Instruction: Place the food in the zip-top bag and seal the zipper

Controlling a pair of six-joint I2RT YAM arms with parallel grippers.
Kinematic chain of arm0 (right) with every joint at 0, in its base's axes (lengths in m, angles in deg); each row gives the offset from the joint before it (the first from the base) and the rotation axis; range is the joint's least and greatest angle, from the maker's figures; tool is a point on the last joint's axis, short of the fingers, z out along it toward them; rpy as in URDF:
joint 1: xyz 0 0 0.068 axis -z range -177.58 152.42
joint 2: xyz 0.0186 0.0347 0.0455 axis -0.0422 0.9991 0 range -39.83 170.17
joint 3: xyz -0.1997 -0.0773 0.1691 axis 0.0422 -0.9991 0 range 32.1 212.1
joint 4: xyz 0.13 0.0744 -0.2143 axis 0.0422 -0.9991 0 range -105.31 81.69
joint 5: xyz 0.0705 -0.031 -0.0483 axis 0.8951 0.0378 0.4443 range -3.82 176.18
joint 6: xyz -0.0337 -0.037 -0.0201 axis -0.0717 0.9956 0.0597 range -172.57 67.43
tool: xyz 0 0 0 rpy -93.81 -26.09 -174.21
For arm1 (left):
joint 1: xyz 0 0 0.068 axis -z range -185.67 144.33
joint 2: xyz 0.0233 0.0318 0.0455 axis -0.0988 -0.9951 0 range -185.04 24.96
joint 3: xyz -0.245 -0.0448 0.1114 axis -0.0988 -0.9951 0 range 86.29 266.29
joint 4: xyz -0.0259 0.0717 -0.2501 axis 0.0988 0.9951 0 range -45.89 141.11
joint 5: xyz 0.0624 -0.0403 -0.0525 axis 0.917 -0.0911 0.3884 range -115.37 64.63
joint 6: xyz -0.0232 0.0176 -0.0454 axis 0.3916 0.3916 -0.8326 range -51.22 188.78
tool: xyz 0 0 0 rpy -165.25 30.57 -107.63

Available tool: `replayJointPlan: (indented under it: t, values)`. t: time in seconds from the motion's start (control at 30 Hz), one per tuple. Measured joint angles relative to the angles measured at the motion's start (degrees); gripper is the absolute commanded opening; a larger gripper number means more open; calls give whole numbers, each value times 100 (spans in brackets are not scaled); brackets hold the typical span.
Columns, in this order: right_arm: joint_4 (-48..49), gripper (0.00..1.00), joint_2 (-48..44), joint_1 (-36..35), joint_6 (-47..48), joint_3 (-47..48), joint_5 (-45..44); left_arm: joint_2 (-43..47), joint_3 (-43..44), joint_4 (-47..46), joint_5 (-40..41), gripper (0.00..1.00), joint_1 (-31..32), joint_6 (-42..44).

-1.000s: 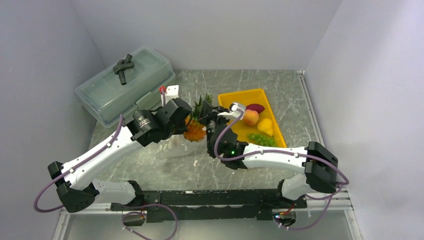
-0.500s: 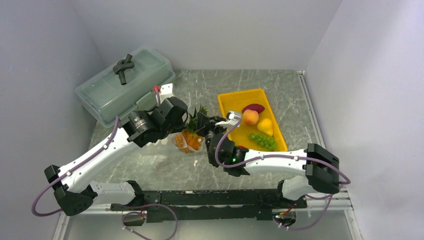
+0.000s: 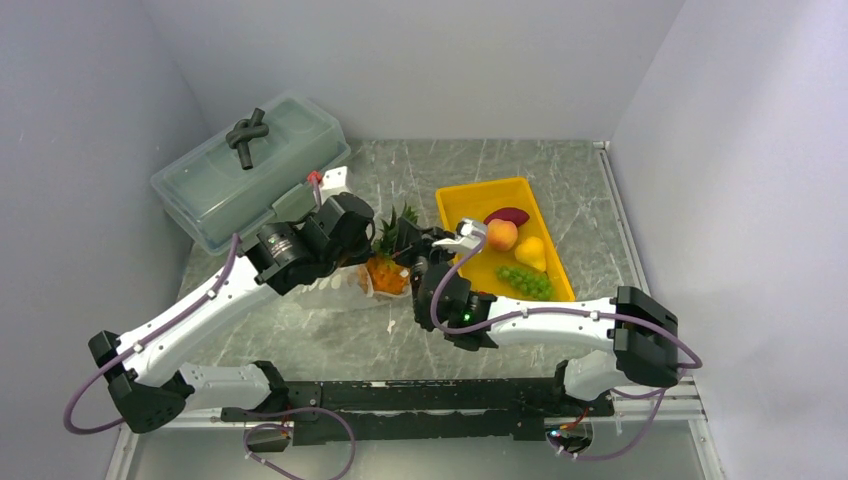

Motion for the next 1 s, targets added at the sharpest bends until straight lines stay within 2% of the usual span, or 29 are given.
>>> replayJointPlan:
  t: [0.37, 0.5, 0.73, 1.0]
  values:
    - [-538, 0, 125, 11, -531, 297, 63, 437, -195, -105, 15, 0, -57, -103]
    - [-614, 21, 129, 13, -616, 278, 164, 533, -297, -107, 11, 0, -59, -162]
    - [-560, 38, 129, 15, -575, 164, 358, 680, -337, -76, 11, 0, -59, -216]
    - [-367, 43, -42, 15, 37, 153, 730, 811, -352, -52, 13, 0, -63, -214]
